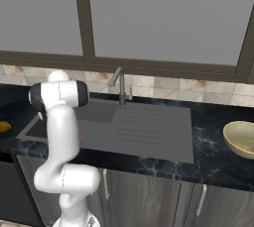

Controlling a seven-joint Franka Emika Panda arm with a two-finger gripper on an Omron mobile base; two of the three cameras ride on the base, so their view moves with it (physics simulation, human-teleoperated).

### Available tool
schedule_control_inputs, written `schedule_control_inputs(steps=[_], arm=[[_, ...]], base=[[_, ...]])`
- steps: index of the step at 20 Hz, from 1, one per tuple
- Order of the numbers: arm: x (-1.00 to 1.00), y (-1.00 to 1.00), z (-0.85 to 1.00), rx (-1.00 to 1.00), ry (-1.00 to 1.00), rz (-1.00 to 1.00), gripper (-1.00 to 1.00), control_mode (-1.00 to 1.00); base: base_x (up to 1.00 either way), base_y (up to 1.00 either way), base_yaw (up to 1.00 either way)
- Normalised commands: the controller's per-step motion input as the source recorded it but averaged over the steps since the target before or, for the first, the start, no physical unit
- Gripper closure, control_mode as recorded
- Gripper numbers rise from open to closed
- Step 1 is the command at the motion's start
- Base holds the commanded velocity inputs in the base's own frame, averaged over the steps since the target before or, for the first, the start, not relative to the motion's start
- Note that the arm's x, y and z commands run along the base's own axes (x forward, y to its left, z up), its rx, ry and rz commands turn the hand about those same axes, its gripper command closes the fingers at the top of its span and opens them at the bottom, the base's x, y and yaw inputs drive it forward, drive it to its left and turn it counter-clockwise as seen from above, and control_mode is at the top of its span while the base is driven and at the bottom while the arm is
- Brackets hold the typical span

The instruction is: Remove the bell pepper and lemon from the sink. Then move the bowl and cup from the counter to the sink for washing.

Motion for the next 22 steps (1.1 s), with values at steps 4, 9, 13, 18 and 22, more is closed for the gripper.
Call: schedule_control_inputs(steps=[4, 9, 13, 18, 22], arm=[[0.25, 0.1, -0.21, 0.01, 0.0, 0.0, -1.0, -1.0], [0.27, 0.11, -0.2, 0.01, 0.0, -0.01, -1.0, -1.0], [0.3, 0.07, -0.15, 0.01, 0.0, -0.03, -1.0, -1.0], [0.26, 0.07, -0.17, 0.0, 0.02, -0.03, -1.0, -1.0], [0.14, 0.05, -0.21, 0.0, 0.06, -0.03, -1.0, -1.0]], base=[[0.0, 0.0, 0.0], [0.0, 0.0, 0.0], [0.0, 0.0, 0.0], [0.0, 0.0, 0.0], [0.0, 0.0, 0.0]])
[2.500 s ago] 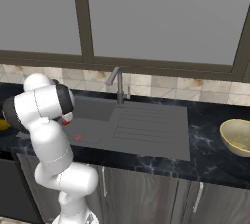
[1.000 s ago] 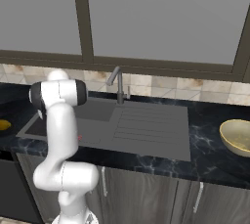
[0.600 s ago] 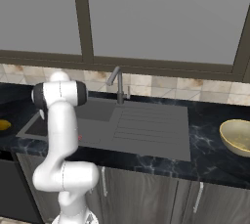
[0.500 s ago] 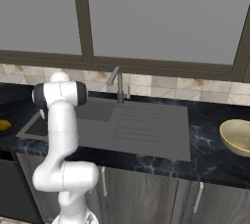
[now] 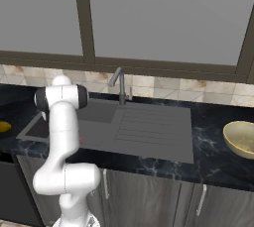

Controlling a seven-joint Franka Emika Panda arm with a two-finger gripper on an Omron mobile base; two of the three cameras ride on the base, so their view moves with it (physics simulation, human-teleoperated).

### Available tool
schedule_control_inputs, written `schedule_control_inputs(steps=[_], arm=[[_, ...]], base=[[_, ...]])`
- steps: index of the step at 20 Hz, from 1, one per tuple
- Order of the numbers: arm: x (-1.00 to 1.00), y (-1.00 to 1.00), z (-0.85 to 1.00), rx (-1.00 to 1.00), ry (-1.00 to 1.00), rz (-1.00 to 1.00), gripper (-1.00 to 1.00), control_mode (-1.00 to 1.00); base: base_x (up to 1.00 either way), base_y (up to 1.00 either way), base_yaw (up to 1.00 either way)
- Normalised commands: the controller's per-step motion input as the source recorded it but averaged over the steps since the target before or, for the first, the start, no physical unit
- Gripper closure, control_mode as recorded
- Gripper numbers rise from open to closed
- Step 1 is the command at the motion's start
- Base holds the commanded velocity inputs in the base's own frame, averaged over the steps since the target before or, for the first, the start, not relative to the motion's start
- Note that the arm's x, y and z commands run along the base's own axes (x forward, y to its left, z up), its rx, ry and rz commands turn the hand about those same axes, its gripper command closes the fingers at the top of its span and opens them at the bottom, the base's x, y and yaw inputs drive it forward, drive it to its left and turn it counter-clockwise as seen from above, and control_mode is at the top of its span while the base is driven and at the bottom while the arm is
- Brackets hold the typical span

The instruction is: Remove the bell pepper and lemon from the sink. Then move the bowl and cup from the counter to the sink for washing.

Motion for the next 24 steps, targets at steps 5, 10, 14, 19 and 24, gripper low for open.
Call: schedule_control_inputs(steps=[5, 10, 14, 19, 24], arm=[[0.11, 0.04, -0.19, 0.01, 0.05, -0.02, -1.0, -1.0], [0.17, 0.01, -0.16, 0.01, 0.04, -0.02, -1.0, -1.0], [0.16, 0.01, -0.19, 0.0, 0.02, -0.01, -1.0, -1.0], [0.13, 0.04, -0.21, 0.01, 0.0, -0.01, -1.0, -1.0], [0.1, 0.1, -0.19, 0.03, 0.0, -0.02, -1.0, -1.0]], base=[[0.0, 0.0, 0.0], [0.0, 0.0, 0.0], [0.0, 0.0, 0.0], [0.0, 0.0, 0.0], [0.0, 0.0, 0.0]])
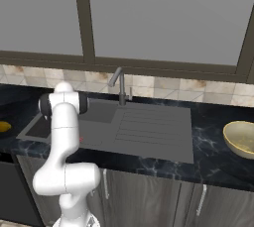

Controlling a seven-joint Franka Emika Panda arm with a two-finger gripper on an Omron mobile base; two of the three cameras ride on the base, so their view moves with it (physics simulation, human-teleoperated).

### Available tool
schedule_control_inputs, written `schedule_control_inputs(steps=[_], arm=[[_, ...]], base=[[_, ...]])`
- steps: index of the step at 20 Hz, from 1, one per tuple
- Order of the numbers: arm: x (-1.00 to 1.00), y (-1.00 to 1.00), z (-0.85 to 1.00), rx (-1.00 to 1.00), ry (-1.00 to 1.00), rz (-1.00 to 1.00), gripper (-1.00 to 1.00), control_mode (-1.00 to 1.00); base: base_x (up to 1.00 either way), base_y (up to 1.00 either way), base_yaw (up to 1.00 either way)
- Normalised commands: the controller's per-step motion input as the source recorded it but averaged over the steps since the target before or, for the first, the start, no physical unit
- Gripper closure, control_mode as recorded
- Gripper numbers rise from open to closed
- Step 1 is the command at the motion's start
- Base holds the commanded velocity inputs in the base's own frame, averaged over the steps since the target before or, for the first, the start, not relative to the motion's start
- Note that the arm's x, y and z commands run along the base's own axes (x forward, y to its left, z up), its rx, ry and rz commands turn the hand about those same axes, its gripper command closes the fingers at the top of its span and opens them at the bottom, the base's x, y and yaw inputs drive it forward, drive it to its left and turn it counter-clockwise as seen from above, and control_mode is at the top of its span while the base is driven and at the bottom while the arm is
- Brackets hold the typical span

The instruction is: Remove the bell pepper and lemon from the sink. Then move the bowl and cup from the counter to the sink for washing.

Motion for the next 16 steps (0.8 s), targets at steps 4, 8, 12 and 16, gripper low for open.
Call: schedule_control_inputs(steps=[4, 8, 12, 16], arm=[[0.07, 0.11, -0.16, 0.03, 0.0, -0.03, -1.0, -1.0], [0.08, 0.08, -0.2, 0.01, 0.0, -0.03, -1.0, -1.0], [0.07, 0.06, -0.25, 0.0, 0.0, -0.04, -1.0, -1.0], [0.0, 0.08, -0.24, 0.0, 0.04, -0.05, -1.0, -1.0]], base=[[0.0, 0.0, 0.0], [0.0, 0.0, 0.0], [0.0, 0.0, 0.0], [0.0, 0.0, 0.0]])
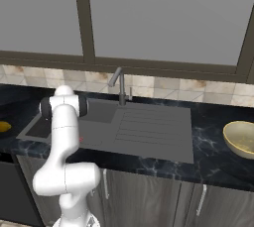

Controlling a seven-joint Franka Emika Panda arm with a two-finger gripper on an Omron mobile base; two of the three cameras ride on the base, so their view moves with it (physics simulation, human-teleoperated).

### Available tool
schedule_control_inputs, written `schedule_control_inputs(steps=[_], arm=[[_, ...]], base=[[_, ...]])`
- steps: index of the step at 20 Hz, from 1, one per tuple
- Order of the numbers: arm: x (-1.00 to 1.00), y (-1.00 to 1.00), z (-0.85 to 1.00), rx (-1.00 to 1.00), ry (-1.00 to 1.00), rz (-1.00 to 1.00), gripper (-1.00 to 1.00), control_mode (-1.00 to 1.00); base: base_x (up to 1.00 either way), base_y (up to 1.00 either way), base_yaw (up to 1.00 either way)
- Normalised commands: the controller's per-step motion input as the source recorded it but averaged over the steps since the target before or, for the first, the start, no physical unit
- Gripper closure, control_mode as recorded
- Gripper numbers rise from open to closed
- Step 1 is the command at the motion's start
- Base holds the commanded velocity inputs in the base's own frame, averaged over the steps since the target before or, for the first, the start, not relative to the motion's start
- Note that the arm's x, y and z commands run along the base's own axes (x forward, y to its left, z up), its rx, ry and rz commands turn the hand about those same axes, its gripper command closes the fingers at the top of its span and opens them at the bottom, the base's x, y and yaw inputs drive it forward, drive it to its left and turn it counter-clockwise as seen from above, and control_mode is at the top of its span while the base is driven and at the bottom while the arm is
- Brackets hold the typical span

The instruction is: Remove the bell pepper and lemon from the sink. Then move the bowl and cup from the counter to the sink for washing.

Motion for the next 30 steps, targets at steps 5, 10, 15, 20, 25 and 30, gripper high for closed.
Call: schedule_control_inputs(steps=[5, 10, 15, 20, 25, 30], arm=[[-0.01, 0.11, -0.2, 0.02, 0.02, -0.03, -1.0, -1.0], [-0.05, 0.13, -0.2, 0.01, 0.08, -0.01, 1.0, -1.0], [-0.04, 0.11, -0.2, 0.0, 0.19, 0.0, 1.0, -1.0], [-0.06, 0.06, -0.09, 0.0, 0.17, 0.0, 1.0, -1.0], [-0.18, 0.0, 0.18, 0.0, 0.02, 0.0, 1.0, -1.0], [-0.27, 0.0, 0.36, 0.0, 0.0, 0.0, 1.0, -1.0]], base=[[0.0, 0.0, 0.0], [0.0, 0.0, 0.0], [0.0, 0.0, 0.0], [0.0, 0.0, 0.0], [0.0, 0.0, 0.0], [0.0, 0.0, 0.0]])
